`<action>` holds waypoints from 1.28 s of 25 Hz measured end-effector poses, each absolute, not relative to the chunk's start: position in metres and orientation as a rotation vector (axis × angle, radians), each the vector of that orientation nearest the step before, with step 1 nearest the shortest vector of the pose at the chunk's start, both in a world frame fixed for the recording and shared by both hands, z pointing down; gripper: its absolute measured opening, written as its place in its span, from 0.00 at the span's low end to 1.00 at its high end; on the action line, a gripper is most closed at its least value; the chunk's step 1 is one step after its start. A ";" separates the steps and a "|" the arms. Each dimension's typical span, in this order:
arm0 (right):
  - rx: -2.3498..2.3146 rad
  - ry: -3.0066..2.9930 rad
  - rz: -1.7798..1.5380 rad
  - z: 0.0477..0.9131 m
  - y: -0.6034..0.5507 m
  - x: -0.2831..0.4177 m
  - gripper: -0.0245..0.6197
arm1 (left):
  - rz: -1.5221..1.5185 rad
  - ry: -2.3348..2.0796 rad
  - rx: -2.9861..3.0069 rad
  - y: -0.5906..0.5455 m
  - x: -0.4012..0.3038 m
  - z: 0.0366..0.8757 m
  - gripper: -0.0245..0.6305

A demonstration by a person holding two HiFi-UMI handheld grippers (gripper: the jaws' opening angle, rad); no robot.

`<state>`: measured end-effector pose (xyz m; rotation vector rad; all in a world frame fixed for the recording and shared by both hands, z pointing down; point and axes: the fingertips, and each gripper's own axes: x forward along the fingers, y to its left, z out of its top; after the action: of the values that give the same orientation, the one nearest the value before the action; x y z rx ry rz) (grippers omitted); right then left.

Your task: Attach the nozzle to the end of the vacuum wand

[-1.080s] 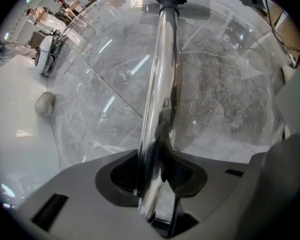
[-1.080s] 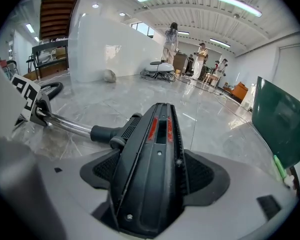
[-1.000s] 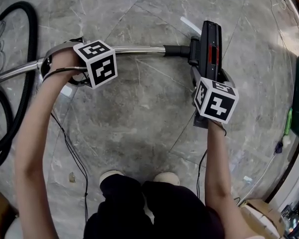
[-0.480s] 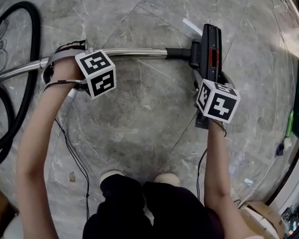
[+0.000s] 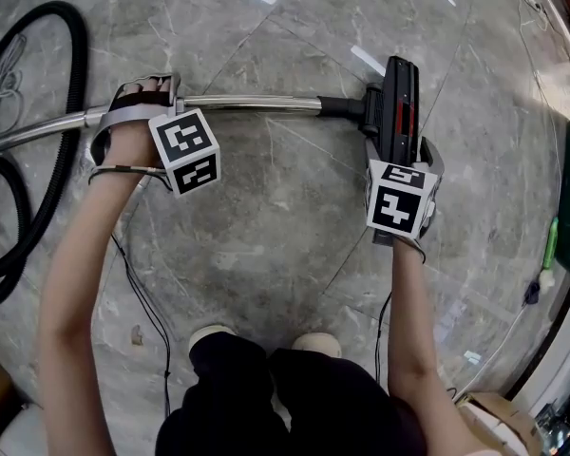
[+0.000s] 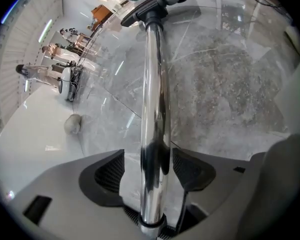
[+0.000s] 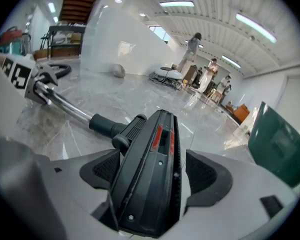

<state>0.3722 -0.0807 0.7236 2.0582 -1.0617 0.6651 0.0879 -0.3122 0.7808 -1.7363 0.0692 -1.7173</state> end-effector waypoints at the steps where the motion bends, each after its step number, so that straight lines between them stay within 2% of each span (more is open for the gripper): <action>1: 2.029 -1.058 0.622 0.722 -0.083 0.371 0.67 | -1.717 0.073 -1.753 -0.311 0.087 0.780 0.48; 10: 2.071 -1.176 0.630 0.694 -0.078 0.363 0.67 | -1.603 0.250 -2.021 -0.292 0.085 0.737 0.50; 19: 2.181 -1.653 0.610 0.624 -0.089 0.298 0.67 | -1.102 0.551 -2.760 -0.239 0.088 0.632 0.49; 26: 2.278 -2.108 0.645 0.593 -0.091 0.232 0.65 | -0.571 0.702 -3.171 -0.180 0.097 0.590 0.25; 27: 2.291 -2.124 0.649 0.594 -0.090 0.226 0.60 | -0.528 0.728 -3.189 -0.173 0.096 0.588 0.21; 28: 2.316 -2.121 0.654 0.595 -0.088 0.222 0.45 | -0.487 0.753 -3.207 -0.166 0.096 0.586 0.17; 29: 2.341 -2.110 0.656 0.596 -0.087 0.218 0.24 | -0.448 0.772 -3.227 -0.159 0.095 0.586 0.11; 30: 2.347 -2.104 0.646 0.597 -0.087 0.214 0.12 | -0.418 0.782 -3.245 -0.153 0.095 0.587 0.07; 32: 2.293 -2.114 0.582 0.599 -0.088 0.200 0.09 | -0.399 0.784 -3.257 -0.143 0.096 0.592 0.05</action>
<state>0.2000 -0.0879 0.5985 2.2929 -2.1144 0.5824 0.0959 -0.1433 0.5923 -3.2572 0.7839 -0.3987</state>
